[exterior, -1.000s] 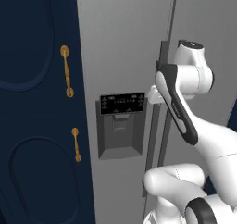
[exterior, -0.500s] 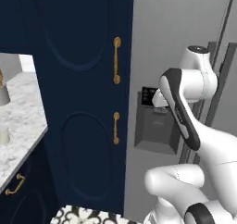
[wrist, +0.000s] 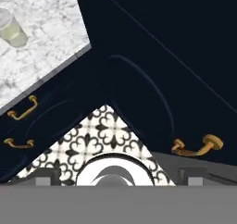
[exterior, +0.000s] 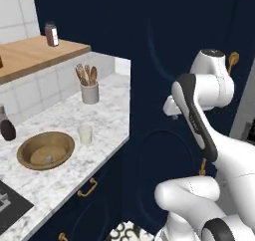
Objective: Grab a lemon wedge from the fridge and one ice cube from the ice bowl, and put them in the glass of lemonade.
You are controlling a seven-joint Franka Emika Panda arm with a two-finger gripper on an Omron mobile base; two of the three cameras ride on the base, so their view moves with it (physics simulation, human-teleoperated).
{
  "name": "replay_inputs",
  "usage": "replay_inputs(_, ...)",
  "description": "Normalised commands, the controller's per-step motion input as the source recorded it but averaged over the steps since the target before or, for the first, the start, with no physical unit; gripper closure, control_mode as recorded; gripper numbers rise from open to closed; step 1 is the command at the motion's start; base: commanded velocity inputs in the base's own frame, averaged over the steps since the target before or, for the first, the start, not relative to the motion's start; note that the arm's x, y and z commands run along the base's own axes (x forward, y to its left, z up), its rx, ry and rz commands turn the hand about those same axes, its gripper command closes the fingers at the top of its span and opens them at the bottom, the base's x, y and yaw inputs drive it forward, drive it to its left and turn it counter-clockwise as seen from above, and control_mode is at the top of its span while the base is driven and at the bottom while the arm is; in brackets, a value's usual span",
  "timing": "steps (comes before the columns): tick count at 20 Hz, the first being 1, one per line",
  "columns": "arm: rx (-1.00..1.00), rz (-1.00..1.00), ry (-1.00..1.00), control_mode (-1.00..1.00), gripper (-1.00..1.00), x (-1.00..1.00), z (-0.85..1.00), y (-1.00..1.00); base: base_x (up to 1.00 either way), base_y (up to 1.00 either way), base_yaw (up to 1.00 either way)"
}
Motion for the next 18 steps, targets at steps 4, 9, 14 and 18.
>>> replay_inputs(4, 0.0, 0.0, 0.0, 1.0, -1.0, 0.0, 0.0, 0.0, 0.99, 0.53, 0.55)
replay_inputs(9, 0.0, 0.0, 0.0, 1.0, -1.0, 0.0, 0.0, 0.0, 0.9, 0.52, 0.57)
replay_inputs(14, 0.0, 0.0, 0.0, 1.0, -1.0, 0.0, 0.0, 0.0, 0.58, 0.44, 0.56)
replay_inputs(18, 0.0, 0.0, 0.0, 1.0, -1.0, 0.0, 0.0, 0.0, 0.33, 0.48, 0.59)
